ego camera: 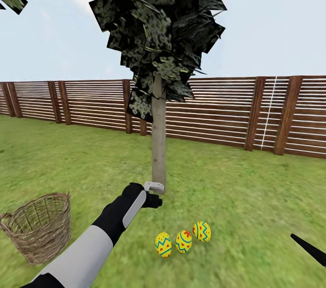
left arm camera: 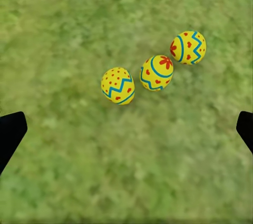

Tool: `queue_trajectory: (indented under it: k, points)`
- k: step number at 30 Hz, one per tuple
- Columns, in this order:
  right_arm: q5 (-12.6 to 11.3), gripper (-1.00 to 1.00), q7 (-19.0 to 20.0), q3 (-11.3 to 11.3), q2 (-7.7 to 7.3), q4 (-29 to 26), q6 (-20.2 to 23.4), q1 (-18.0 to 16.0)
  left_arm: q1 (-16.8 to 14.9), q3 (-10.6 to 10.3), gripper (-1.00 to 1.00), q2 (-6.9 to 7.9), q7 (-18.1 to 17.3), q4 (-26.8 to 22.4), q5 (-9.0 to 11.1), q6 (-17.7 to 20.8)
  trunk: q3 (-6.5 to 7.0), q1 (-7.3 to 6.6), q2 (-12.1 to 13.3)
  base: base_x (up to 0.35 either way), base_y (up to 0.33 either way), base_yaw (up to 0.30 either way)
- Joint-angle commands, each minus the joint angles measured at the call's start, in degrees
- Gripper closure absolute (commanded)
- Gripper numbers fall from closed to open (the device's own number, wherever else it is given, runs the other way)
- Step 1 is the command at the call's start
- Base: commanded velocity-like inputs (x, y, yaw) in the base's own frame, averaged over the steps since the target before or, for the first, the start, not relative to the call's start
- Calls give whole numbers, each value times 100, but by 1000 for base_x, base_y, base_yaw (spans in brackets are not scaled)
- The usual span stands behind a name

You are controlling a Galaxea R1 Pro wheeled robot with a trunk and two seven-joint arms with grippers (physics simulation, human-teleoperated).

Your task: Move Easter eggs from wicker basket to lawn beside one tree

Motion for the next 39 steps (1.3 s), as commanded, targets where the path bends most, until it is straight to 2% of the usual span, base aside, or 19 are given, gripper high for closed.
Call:
queue_trajectory:
  k: [1, 6, 10, 17, 24, 29, 35, 38, 39]
  points:
    - [-22, -100, -3, 6, -4, -2, 39, 1, -4, -13, -100, 3, 57, -3, 61, 12, 13, -23, 39, 0, 0, 0]
    - [-14, -100, -79, 18, -7, 3, 43, -1, -4, -13, -100, 0, 62, -1, 60, 12, 103, -133, 239, 0, 0, 0]
    - [-22, -100, -382, 107, -2, 9, 46, -1, -3, -12, -100, 4, 55, -1, 63, 12, 175, -221, 400, 0, 0, 0]
    - [-31, -100, -917, 344, 5, 42, 37, -3, -2, -12, -100, 5, 42, -1, 66, 12, 300, -374, 680, 0, 0, 0]
    - [-44, -100, -1705, 758, 34, 87, 0, -6, -4, -12, -100, 5, 37, -1, 67, 12, 426, -528, 961, 0, 0, 0]
    - [-52, -100, -1985, 838, 40, 232, -27, -49, -4, -12, -100, 10, 33, -1, 67, 12, 516, -638, 1162, 0, 0, 0]
    - [-33, -100, -2221, 996, 37, 367, -6, -317, -2, -12, -100, 23, 35, -1, 70, 12, 623, -770, 1402, 0, 0, 0]
    - [-33, -100, -2664, 1040, 23, 542, -17, -359, -2, -12, -100, 25, 32, -1, 73, 12, 677, -836, 1523, 0, 0, 0]
    - [-28, -100, -2919, 1045, 10, 644, -26, -369, -2, -12, -100, 24, 34, -1, 74, 12, 695, -858, 1563, 0, 0, 0]
